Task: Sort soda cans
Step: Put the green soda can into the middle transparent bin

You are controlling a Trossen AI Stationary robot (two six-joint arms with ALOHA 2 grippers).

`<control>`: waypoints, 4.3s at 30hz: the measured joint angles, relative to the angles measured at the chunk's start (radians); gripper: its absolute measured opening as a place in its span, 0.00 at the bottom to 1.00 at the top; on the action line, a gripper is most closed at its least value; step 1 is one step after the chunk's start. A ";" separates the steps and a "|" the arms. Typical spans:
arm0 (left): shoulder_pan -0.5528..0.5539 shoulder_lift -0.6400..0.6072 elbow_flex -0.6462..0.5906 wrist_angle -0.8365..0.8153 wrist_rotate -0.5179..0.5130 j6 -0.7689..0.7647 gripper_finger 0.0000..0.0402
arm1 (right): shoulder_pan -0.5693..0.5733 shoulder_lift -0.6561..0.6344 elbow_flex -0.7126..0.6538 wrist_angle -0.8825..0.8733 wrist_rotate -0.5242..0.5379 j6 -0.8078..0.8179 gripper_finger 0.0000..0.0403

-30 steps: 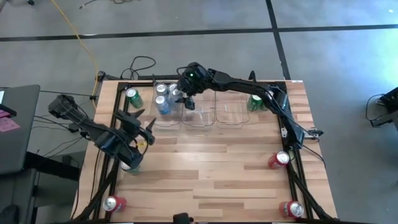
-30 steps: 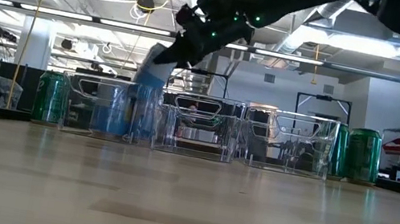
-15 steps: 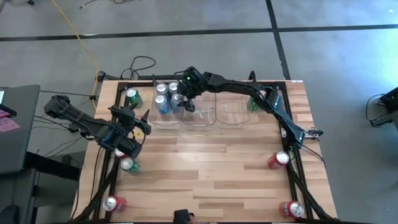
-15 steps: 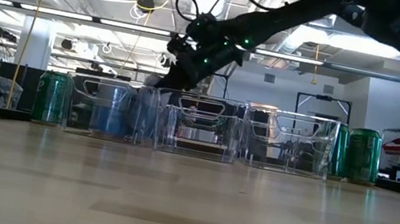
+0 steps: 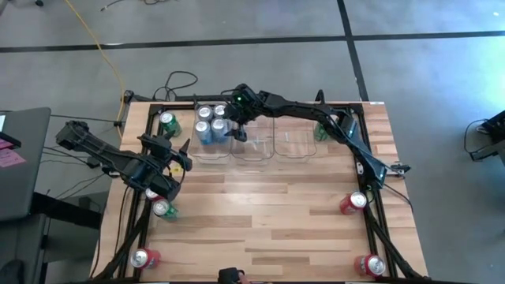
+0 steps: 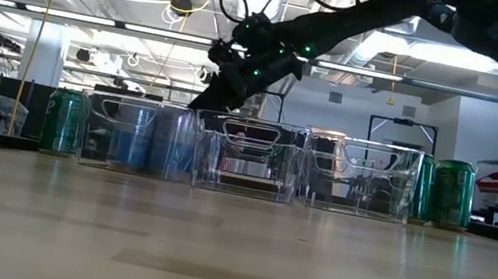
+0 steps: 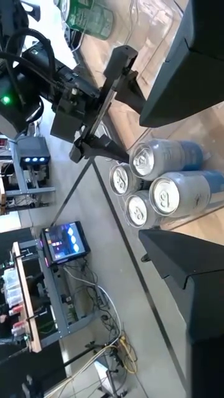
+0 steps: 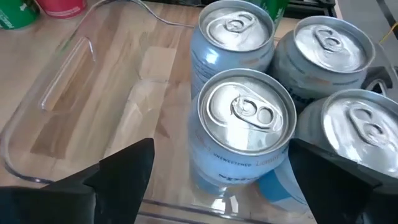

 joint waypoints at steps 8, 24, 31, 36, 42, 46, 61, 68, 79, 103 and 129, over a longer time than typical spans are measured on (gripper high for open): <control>0.000 0.000 0.000 0.021 0.000 0.023 0.69 | 0.000 -0.010 0.000 -0.015 0.000 0.072 0.96; 0.000 0.000 0.000 0.164 0.022 0.103 0.69 | 0.032 -0.364 -0.140 -0.131 0.000 0.181 0.95; -0.018 0.031 0.000 0.453 0.131 0.371 0.69 | 0.080 -0.638 -0.402 -0.090 0.060 0.206 0.93; -0.027 0.087 0.000 0.508 0.081 0.421 0.69 | 0.108 -0.830 -0.619 0.009 0.065 0.265 0.93; 0.089 0.059 0.000 0.490 0.136 0.361 0.69 | 0.119 -0.999 -0.792 0.068 0.068 0.338 0.93; 0.208 0.040 0.000 0.433 0.196 0.315 0.71 | 0.122 -1.062 -0.863 0.094 0.067 0.356 0.93; 0.781 0.039 0.000 0.219 0.404 0.314 0.92 | 0.122 -1.061 -0.924 0.135 0.067 0.342 0.93; 1.055 0.039 -0.052 0.385 0.593 0.496 0.95 | 0.119 -1.045 -0.924 0.144 0.065 0.335 0.93; 1.268 0.039 -0.162 0.564 0.713 0.642 0.95 | 0.123 -1.045 -0.924 0.140 0.063 0.323 0.93; 1.329 0.041 -0.293 0.839 0.777 0.752 0.74 | 0.123 -1.045 -0.924 0.124 0.063 0.322 0.93; 0.821 -0.365 -0.228 0.363 0.866 0.544 0.74 | 0.199 -1.045 -0.923 0.087 0.064 0.356 0.93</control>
